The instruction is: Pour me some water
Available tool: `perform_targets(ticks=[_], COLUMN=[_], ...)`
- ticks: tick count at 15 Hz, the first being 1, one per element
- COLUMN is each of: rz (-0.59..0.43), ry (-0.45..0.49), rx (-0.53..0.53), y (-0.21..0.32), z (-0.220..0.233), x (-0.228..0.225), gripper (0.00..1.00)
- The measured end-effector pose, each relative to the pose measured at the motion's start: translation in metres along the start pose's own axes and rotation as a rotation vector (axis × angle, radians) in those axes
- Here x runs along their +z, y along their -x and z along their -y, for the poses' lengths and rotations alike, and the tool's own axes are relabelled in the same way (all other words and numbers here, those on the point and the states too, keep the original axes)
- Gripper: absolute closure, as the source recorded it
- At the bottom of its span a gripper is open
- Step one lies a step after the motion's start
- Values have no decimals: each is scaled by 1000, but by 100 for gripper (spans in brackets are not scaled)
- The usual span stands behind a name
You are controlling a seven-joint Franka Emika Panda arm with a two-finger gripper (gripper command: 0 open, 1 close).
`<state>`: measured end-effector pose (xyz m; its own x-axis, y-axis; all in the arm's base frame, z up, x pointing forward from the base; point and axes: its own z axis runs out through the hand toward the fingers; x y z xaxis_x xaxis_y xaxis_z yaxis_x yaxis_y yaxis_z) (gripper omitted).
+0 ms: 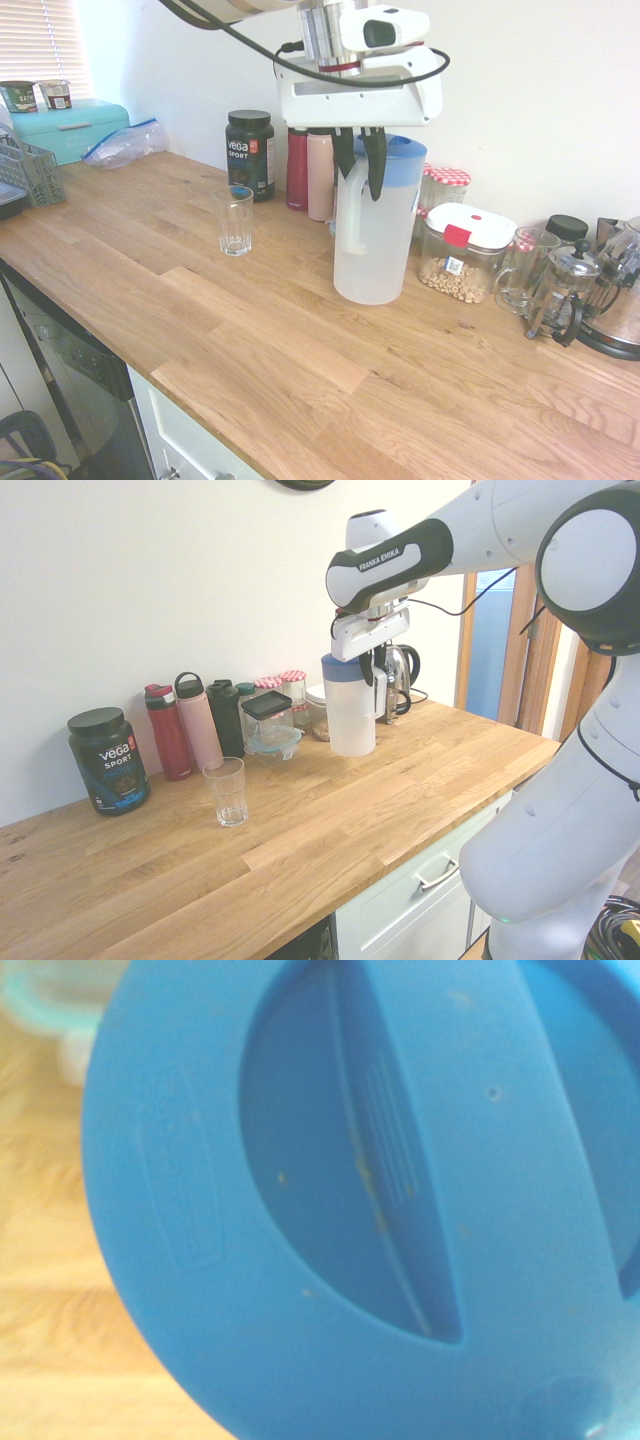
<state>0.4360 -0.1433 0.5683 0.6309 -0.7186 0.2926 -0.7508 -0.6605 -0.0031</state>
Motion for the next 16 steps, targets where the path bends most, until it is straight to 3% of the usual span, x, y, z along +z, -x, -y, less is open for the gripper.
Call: perform_targets(ticks=[12, 13, 16], rz=[27, 26, 20], ry=[41, 44, 47], rx=[87, 90, 108], y=[12, 13, 13], z=[-37, -38, -39], x=[48, 51, 52], gripper=[100, 0, 0])
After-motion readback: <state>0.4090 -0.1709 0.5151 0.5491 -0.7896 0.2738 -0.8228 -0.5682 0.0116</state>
